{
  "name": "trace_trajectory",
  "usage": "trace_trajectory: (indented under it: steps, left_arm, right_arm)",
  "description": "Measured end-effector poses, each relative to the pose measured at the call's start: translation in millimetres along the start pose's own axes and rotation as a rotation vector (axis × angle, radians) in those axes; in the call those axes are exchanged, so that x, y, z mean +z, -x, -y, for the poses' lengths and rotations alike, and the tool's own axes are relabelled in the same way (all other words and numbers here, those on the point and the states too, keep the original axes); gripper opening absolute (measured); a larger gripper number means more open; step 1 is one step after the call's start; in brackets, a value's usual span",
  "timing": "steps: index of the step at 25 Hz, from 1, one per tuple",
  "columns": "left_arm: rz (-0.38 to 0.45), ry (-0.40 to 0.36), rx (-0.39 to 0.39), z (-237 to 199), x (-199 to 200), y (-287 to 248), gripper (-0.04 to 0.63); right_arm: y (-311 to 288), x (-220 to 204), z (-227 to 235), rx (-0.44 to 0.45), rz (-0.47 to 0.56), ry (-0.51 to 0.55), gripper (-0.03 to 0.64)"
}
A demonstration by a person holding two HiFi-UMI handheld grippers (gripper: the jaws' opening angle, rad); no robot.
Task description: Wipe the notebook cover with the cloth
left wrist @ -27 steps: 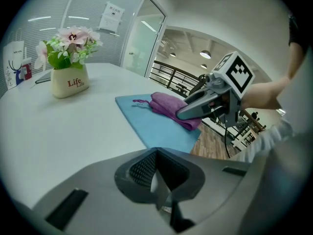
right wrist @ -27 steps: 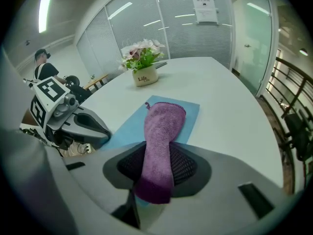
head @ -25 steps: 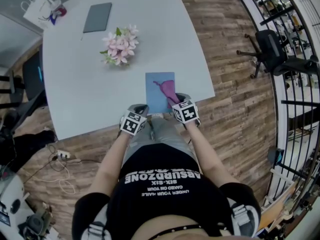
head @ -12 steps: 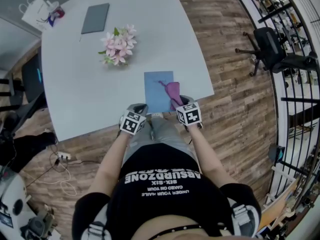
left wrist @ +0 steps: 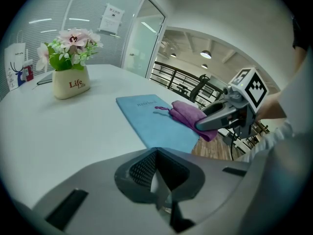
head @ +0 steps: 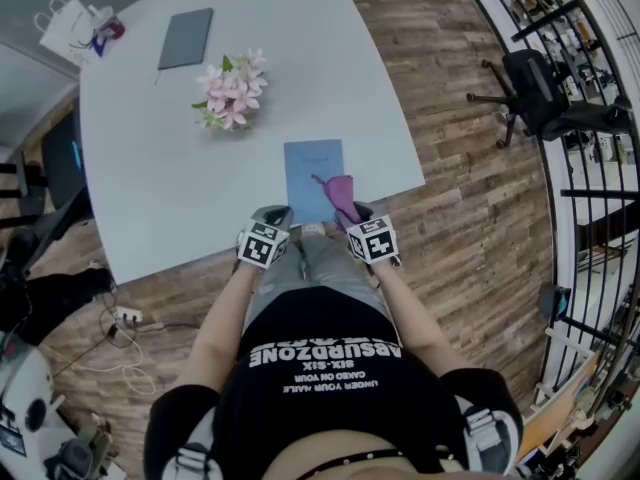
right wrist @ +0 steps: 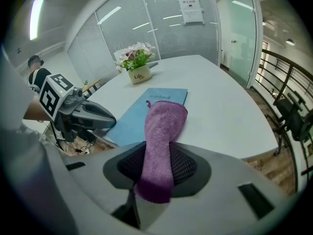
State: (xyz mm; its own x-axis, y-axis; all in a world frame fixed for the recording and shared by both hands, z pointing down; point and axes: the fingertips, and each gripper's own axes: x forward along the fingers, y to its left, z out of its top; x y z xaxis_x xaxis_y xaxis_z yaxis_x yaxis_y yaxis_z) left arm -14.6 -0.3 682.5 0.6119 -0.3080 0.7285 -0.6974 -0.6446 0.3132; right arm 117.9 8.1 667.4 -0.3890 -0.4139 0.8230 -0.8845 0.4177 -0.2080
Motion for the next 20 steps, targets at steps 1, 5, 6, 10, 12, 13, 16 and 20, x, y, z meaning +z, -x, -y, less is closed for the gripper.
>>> trace_trajectory:
  steps: [1, 5, 6, 10, 12, 13, 16, 20]
  left_arm:
    - [0.0, 0.001, 0.001, 0.0, 0.0, 0.2, 0.015]
    - [0.001, 0.001, 0.005, 0.1, 0.1, -0.1, 0.015]
    - [0.002, 0.001, 0.006, 0.1, 0.1, -0.1, 0.015]
    - [0.005, 0.004, 0.012, 0.1, 0.1, -0.2, 0.015]
    - [0.005, 0.004, 0.016, 0.1, 0.0, -0.6, 0.015]
    - [0.004, 0.004, 0.017, 0.1, -0.1, -0.7, 0.015]
    - [0.005, 0.007, 0.021, -0.1, -0.2, -0.8, 0.015]
    - [0.011, 0.009, 0.028, 0.6, 0.2, -0.3, 0.015]
  right_arm:
    - [0.2, -1.4, -1.1, 0.001, 0.0, 0.0, 0.144]
    - [-1.2, -1.5, -1.3, 0.011, -0.014, -0.001, 0.144]
    - [-2.4, -1.2, -1.7, 0.015, -0.02, -0.001, 0.144]
    - [-4.8, 0.4, -3.7, 0.004, -0.04, -0.003, 0.144]
    - [-4.8, 0.8, -3.9, -0.009, -0.044, -0.006, 0.144]
    - [-4.8, 0.8, -4.0, -0.014, -0.044, -0.007, 0.144]
    - [-5.7, 1.2, -4.4, -0.027, -0.042, -0.003, 0.143]
    - [-5.2, 1.1, -5.6, -0.064, -0.065, 0.008, 0.143]
